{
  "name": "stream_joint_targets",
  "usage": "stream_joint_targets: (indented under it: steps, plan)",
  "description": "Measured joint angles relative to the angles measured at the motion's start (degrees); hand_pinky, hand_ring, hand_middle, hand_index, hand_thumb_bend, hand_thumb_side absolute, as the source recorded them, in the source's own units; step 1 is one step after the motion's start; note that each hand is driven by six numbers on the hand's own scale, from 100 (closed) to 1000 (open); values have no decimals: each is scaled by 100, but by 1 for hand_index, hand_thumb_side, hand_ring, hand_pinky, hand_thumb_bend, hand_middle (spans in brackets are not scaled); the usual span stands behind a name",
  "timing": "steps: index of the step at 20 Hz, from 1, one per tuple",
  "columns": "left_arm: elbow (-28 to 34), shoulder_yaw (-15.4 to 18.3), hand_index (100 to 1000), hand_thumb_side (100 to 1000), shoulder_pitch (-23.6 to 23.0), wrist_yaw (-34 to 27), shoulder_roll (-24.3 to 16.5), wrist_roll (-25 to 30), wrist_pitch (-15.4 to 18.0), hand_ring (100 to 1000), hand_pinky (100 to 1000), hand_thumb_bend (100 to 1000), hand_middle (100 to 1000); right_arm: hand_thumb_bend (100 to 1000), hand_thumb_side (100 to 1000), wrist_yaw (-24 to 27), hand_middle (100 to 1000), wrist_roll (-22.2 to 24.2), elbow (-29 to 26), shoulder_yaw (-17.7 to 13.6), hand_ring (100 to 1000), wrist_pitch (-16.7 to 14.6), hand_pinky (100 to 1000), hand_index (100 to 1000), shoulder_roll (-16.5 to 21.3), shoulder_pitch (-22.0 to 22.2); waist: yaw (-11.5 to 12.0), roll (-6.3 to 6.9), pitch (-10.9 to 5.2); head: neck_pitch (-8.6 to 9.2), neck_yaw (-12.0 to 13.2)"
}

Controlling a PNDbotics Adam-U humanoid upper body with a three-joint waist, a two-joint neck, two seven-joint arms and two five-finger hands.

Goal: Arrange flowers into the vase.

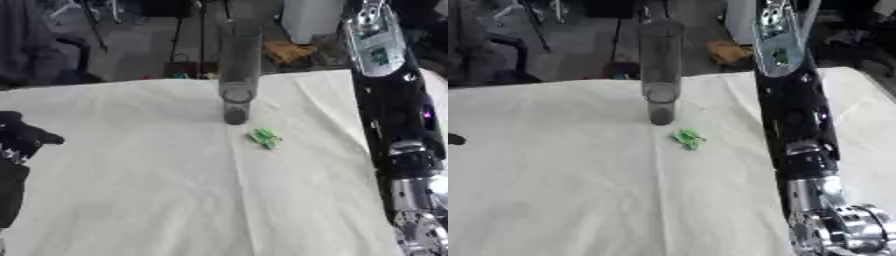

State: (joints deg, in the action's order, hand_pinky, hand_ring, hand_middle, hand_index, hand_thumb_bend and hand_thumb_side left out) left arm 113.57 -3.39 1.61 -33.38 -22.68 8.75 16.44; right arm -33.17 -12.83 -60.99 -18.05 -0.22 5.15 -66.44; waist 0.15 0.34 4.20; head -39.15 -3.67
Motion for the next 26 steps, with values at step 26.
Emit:
stream_joint_targets:
  steps: [26]
  plan:
    - [0,-251,693,717,256,-227,58,247,-140,538,617,743,449,100,1000,446,100,163,-643,-397,100,-171,100,100,-1255,-333,711,169,39,360,-669]
